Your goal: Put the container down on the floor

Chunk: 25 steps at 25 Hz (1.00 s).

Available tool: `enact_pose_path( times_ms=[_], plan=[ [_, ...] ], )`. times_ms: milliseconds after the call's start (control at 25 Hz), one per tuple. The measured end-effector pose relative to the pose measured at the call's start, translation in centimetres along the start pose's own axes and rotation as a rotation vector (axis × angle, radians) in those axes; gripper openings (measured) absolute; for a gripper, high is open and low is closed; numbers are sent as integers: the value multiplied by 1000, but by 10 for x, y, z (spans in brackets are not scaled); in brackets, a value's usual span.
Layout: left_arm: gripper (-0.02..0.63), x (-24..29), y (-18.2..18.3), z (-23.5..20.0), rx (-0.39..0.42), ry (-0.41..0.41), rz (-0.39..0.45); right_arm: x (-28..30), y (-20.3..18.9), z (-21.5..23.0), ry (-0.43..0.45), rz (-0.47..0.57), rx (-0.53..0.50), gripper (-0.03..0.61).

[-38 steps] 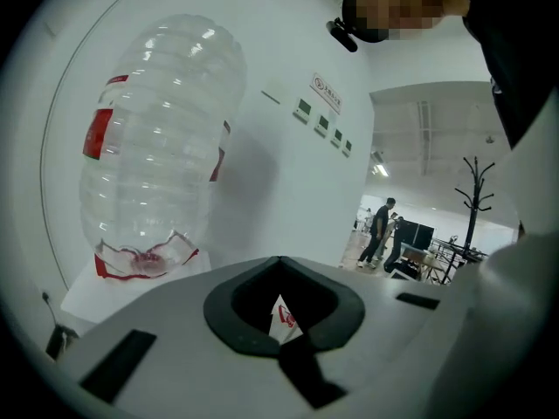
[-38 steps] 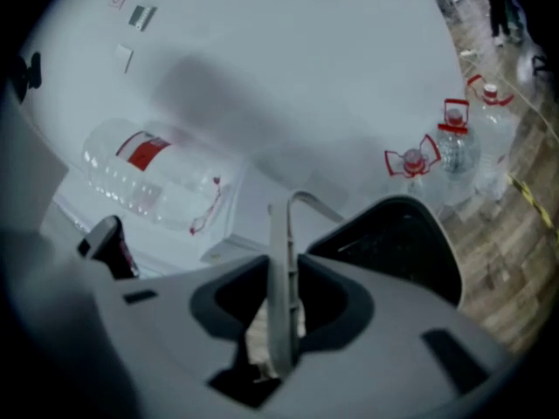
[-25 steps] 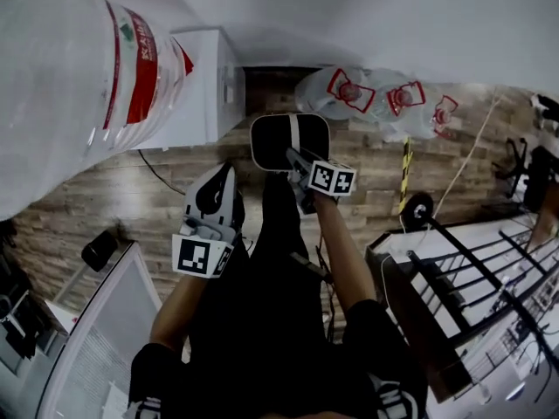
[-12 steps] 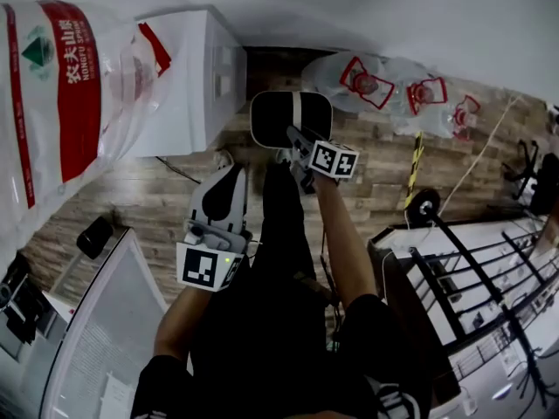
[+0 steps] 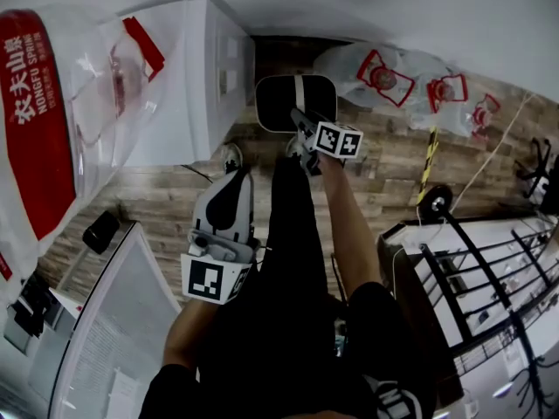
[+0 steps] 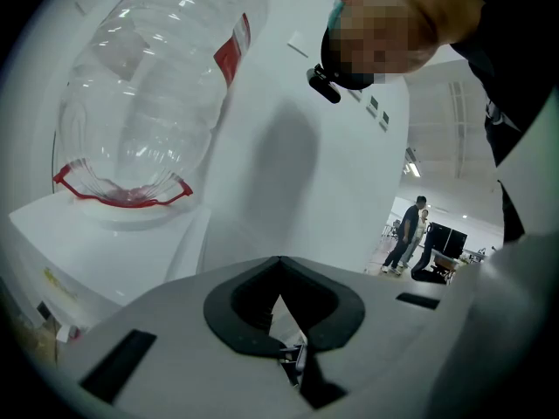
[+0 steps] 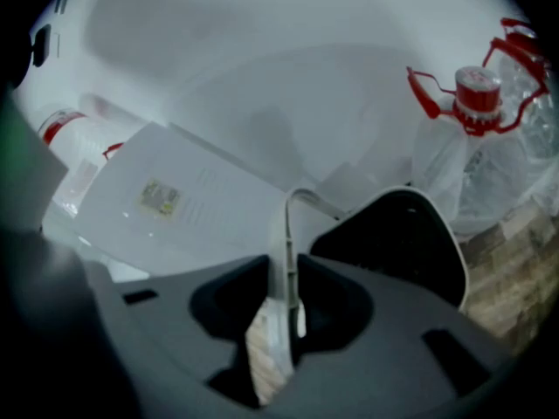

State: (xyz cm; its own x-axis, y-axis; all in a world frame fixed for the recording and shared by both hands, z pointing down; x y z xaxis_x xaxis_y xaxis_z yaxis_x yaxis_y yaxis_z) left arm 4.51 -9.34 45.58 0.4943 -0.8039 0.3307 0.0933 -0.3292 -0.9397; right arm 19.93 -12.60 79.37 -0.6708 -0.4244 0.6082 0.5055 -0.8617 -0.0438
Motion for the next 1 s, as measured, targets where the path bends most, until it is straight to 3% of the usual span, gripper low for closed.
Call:
enact_pose_path(
  times_ms=[1000],
  plan=[
    [28, 24, -42, -17, -62, 6, -66, 113, 29, 78, -73, -41, 1, 120]
  ],
)
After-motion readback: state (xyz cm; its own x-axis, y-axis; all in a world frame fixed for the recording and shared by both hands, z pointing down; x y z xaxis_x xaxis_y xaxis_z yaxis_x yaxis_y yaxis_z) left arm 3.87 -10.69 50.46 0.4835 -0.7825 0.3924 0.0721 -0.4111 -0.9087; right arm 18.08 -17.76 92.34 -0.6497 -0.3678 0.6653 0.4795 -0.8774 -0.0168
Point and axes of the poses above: the fingertips, and each gripper's own axes: x forward along the fingers, z to its right, y out of its top, the point moved 5 cm from there along -x, backward along the fingers, and after that the axes turned 14 degrees about x, right-handed, at the moved point
